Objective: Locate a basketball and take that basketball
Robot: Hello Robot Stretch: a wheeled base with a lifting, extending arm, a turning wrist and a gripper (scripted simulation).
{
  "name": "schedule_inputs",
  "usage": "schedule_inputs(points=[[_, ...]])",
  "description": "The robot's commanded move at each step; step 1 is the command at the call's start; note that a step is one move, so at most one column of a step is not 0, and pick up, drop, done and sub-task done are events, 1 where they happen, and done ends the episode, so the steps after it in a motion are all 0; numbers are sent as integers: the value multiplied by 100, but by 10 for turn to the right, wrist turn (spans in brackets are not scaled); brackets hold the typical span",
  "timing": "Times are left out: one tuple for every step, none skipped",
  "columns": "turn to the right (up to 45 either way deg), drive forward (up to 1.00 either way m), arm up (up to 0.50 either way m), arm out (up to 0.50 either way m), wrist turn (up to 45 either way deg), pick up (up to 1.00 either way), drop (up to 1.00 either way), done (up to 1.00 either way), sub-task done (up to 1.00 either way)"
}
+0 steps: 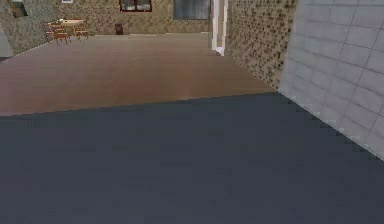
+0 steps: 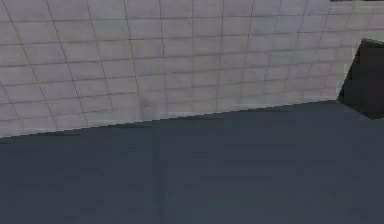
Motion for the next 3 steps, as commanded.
schedule_inputs(points=[[0,100,0,0,0,0,0,0,0],[0,100,0,0,0,0,0,0,0],[0,100,0,0,0,0,0,0,0]])
